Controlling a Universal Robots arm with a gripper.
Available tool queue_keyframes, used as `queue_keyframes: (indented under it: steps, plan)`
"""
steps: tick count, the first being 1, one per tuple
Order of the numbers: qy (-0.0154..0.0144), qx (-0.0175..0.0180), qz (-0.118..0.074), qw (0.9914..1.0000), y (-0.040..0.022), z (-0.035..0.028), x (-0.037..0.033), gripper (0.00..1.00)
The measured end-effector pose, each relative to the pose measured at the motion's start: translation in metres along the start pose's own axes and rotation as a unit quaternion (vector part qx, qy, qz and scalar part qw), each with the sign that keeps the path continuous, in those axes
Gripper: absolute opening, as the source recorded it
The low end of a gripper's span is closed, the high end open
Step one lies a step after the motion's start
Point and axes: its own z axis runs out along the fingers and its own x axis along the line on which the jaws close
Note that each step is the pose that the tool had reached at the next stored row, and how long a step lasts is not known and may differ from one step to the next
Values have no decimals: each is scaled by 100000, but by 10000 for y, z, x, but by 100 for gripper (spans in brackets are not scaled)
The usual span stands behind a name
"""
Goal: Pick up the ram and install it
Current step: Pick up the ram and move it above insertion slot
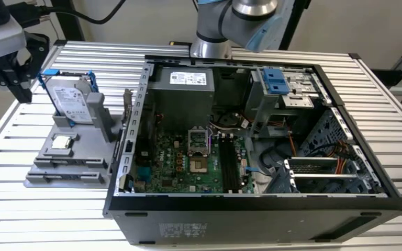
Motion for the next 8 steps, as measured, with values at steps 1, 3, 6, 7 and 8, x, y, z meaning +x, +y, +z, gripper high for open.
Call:
queue_keyframes:
  steps: [1,3,6,7,8]
  plan:
    - [32,-1,-633,99998,0,0,0,0]
    - [90,-7,-1884,99982,0,-1,0,0]
    - [180,-10,-3754,99929,0,-2,0,0]
    - [207,-14,-4364,99905,0,-2,0,0]
    - [234,-16,-4937,99878,0,-3,0,0]
